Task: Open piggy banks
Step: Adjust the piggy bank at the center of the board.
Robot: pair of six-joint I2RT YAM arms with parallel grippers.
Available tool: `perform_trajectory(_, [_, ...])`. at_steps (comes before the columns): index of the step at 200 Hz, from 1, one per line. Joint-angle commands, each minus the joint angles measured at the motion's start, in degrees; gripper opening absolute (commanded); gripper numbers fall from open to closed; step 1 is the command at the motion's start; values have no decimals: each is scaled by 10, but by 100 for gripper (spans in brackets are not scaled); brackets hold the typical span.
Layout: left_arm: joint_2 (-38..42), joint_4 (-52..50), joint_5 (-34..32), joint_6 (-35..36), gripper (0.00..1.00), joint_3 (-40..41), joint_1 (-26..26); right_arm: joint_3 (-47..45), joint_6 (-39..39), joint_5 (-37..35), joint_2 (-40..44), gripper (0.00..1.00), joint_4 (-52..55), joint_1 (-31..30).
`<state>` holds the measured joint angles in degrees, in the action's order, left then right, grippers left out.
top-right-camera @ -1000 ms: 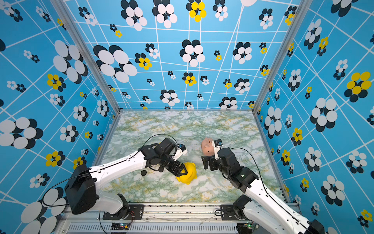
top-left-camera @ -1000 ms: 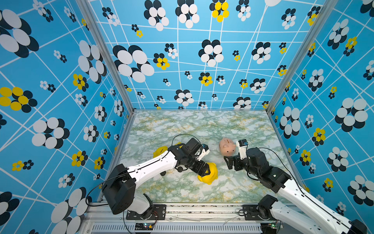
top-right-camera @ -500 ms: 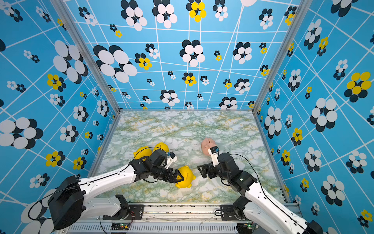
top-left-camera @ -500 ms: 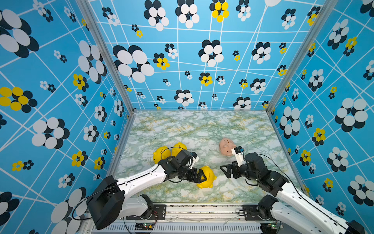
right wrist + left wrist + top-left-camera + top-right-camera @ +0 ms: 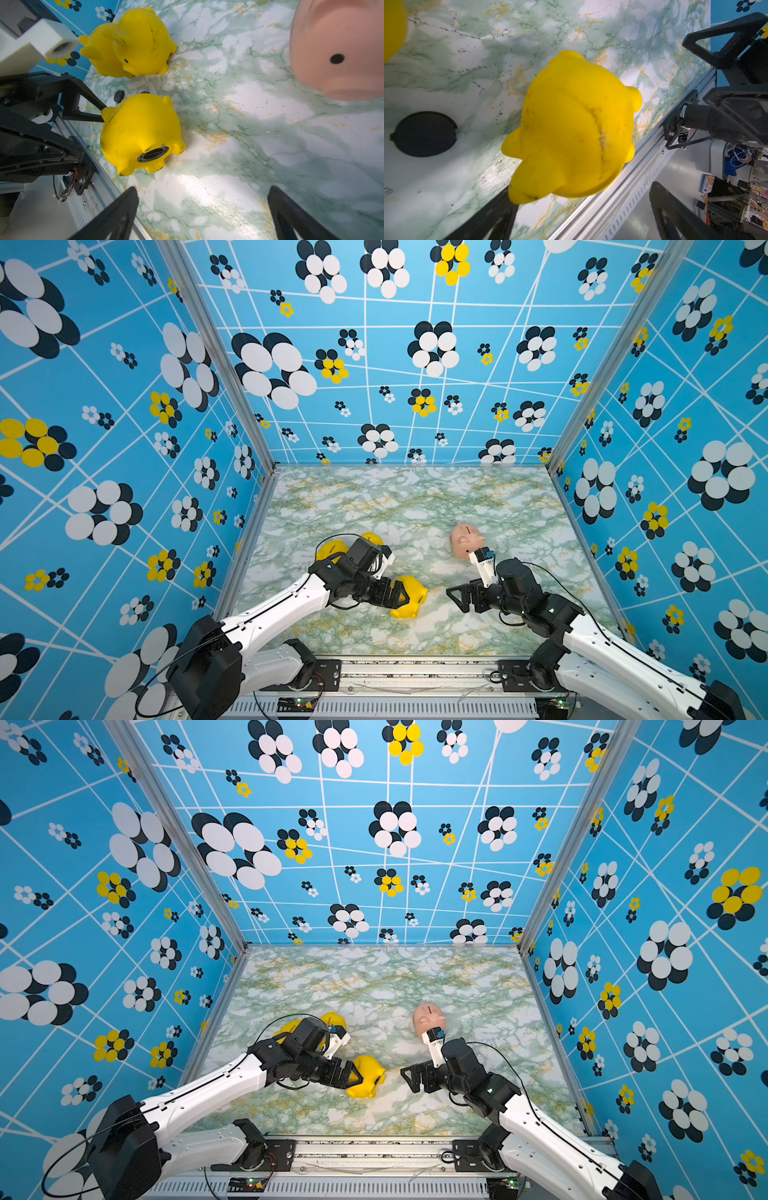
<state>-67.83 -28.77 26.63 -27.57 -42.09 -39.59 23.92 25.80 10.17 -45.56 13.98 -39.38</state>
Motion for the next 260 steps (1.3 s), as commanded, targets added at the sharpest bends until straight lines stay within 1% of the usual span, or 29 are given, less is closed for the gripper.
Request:
perform_trajectory(1, [19, -25, -4, 29, 99, -27, 4, -15, 19, -9, -17, 100, -33, -20])
perform_trajectory(24, [35, -73, -75, 49, 99, -57, 4, -28, 41, -19, -39, 99, -67, -39])
perform_trajectory(55, [34, -90, -84, 75, 99, -90, 4, -36, 57, -25, -67, 96, -92, -62])
perform_trajectory(79, [19, -50, -68, 90, 99, -104, 0, -39, 67, -27, -97, 95, -111, -82])
perform_trajectory(96, [-2, -13, -62, 99, 99, -114, -7, -34, 71, -34, -125, 95, -127, -107])
perform_trajectory(116, [-38, 34, -63, 114, 99, -126, -25, -19, 72, -48, -163, 95, -142, -145])
perform_trajectory(141, [-97, 89, -56, 122, 99, -133, -24, -4, 88, -63, -222, 95, -186, -182])
perform_trajectory(162, [-148, 109, -40, 124, 99, -142, -25, 0, 114, -88, -255, 94, -221, -197])
perform_trajectory(177, [-165, 118, -45, 122, 100, -138, -25, -3, 132, -116, -263, 94, -235, -197])
perform_trajectory(199, [-171, 122, -40, 117, 99, -120, -23, -1, 146, -163, -268, 94, -234, -197])
perform_trajectory(214, [-168, 115, -39, 115, 100, -107, -24, 4, 146, -182, -273, 95, -229, -196])
perform_trajectory(260, [-106, 108, -52, 101, 99, -59, -23, 12, 140, -208, -280, 96, -215, -195])
